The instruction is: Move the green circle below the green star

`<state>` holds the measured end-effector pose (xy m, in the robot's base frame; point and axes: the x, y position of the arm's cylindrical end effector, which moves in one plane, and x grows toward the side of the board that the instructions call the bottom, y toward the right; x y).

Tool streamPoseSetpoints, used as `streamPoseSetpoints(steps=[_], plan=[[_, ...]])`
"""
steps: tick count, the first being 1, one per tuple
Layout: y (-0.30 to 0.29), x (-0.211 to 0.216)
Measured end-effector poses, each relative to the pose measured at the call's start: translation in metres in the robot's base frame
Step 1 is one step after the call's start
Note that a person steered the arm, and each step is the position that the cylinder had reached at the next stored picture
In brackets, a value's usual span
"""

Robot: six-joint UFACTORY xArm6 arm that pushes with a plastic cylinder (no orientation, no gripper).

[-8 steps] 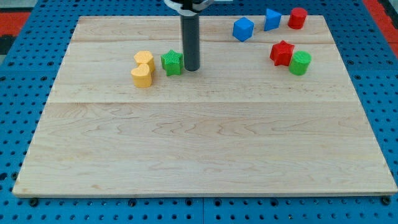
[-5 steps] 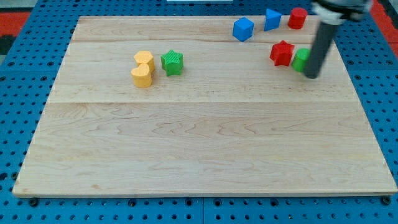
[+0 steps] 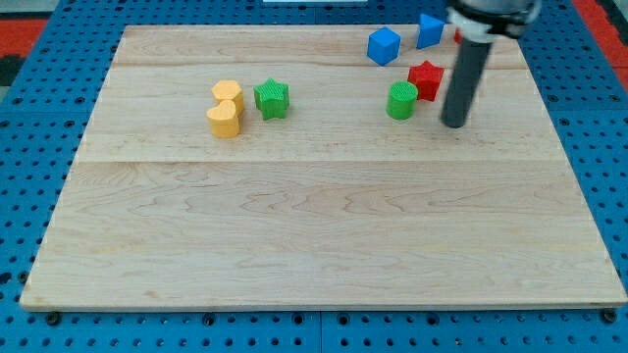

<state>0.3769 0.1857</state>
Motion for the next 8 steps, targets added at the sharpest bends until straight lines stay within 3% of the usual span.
streamPoseSetpoints(steps=[1, 3, 4, 6, 8], plan=[[-0.031, -0.036], [-0.177, -0.025], [-0.197, 0.001], [-0.171, 0.027], [-0.228, 0.022]])
